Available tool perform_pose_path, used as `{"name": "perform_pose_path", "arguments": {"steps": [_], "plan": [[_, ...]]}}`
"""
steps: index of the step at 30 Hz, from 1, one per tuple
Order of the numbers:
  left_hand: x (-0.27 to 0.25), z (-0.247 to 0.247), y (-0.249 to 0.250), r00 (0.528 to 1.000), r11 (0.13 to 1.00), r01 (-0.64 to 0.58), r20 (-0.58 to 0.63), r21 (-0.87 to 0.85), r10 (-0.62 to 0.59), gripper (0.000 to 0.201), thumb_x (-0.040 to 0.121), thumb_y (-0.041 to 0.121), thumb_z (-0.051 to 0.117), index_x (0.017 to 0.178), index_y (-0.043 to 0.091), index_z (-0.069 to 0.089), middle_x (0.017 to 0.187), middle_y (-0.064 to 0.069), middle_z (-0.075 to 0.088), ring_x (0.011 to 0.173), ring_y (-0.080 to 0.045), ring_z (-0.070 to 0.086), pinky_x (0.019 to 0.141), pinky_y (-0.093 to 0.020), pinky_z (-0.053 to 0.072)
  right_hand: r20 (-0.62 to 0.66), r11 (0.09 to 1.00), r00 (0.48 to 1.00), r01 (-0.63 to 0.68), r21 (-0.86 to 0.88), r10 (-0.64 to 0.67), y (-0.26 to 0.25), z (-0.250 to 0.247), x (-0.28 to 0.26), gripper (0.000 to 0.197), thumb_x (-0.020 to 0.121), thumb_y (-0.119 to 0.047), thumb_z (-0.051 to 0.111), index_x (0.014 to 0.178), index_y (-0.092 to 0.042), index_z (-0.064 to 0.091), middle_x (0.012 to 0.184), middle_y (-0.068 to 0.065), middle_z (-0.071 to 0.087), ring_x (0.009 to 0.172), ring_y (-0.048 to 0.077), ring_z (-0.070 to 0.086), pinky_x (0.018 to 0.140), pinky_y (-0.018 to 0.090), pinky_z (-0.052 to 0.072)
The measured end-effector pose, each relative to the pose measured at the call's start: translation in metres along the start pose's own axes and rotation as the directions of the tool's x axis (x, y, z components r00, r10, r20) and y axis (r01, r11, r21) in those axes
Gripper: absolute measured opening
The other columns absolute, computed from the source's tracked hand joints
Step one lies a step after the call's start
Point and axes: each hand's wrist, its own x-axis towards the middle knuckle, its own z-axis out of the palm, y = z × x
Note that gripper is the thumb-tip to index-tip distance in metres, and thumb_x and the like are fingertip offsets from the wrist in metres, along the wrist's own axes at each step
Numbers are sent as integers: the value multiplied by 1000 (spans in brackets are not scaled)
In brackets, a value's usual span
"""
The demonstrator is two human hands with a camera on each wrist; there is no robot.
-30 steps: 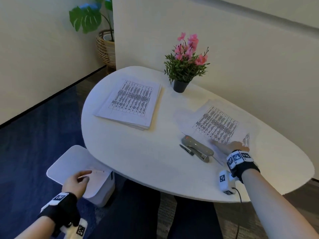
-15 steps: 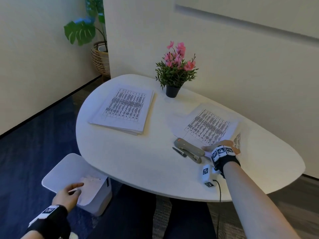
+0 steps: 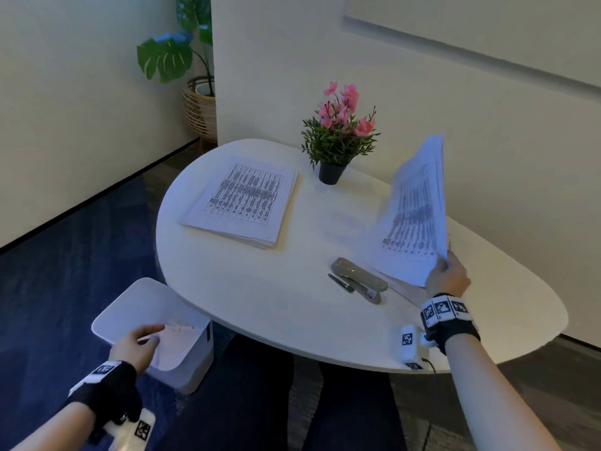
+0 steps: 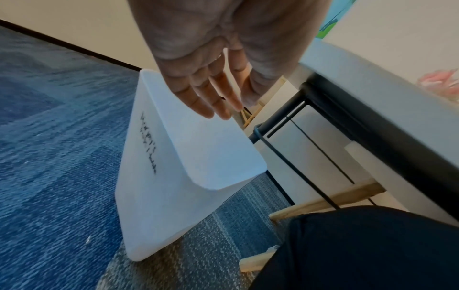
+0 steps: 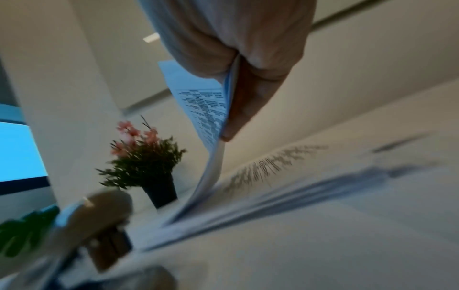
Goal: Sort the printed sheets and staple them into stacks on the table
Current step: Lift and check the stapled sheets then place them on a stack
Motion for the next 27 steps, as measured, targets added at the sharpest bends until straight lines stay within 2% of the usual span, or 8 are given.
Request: {"name": "perform_pose_path", "arguments": {"steps": [8, 12, 14, 17, 20, 23, 25, 27], "plan": [[-13, -5, 49, 988, 986, -150, 15, -76, 151, 25, 91, 11, 53, 102, 29, 66, 106, -9, 69, 95, -24, 62, 80, -30, 43, 27, 927, 998, 41, 373, -55, -26, -27, -23, 29, 98, -17, 49, 121, -3, 58, 104, 8, 59, 94, 18, 53, 82, 26, 39], [-22, -5, 68, 983, 979, -178, -74, -103, 170, 22, 91, 8, 52, 101, 21, 66, 104, -6, 68, 85, -21, 58, 79, -30, 43, 125, 888, 991, -24, 459, -38, -35, -25, -48, 31, 96, -20, 53, 123, -4, 56, 106, 5, 57, 94, 19, 53, 77, 29, 40], [-29, -8, 77, 978, 981, -166, -142, -99, 152, 22, 90, 8, 50, 102, 18, 65, 102, -7, 66, 80, -22, 55, 76, -30, 42, 262, 843, 965, -138, 519, -3, -37, -20, -64, 32, 98, -22, 51, 127, -10, 52, 102, 6, 59, 85, 23, 55, 64, 30, 44], [-39, -11, 93, 964, 969, -224, -170, -106, 205, 17, 92, 13, 52, 105, 16, 64, 99, -5, 62, 84, -20, 55, 80, -31, 42, 501, 801, 865, -319, 506, 28, -36, -12, -87, 34, 101, -22, 45, 131, -7, 46, 85, 6, 56, 57, 18, 47, 39, 19, 33], [-50, -10, 115, 952, 938, -296, -135, -181, 274, 17, 96, 22, 51, 102, 14, 64, 96, -6, 66, 84, -19, 60, 84, -34, 47, 640, 809, 768, -363, 462, -21, -37, -6, -112, 30, 103, -18, 38, 129, -5, 47, 72, 5, 48, 47, 11, 41, 36, 19, 27], [-62, -3, 137, 951, 868, -247, 64, -430, 302, 36, 101, 36, 39, 103, 8, 61, 97, -11, 67, 83, -24, 64, 86, -41, 51, 740, 822, 670, -391, 413, -53, -39, -1, -132, 31, 104, -19, 36, 131, -13, 48, 75, 9, 50, 43, 11, 42, 36, 20, 29], [-67, 0, 147, 939, 909, -222, 175, -353, 297, 55, 96, 57, 33, 116, 11, 57, 107, -11, 64, 96, -28, 63, 90, -45, 50, 815, 861, 569, -355, 363, -109, -40, -4, -134, 30, 104, -22, 36, 129, -17, 51, 80, 10, 56, 40, 11, 43, 36, 22, 34], [-69, 4, 151, 933, 947, -217, 235, -238, 272, 63, 92, 63, 34, 131, 16, 46, 118, -9, 58, 104, -27, 59, 91, -43, 49, 866, 956, 479, -156, 247, -145, -46, -12, -129, 25, 102, -27, 38, 112, -16, 58, 80, 6, 58, 45, 9, 48, 43, 20, 38]]}}
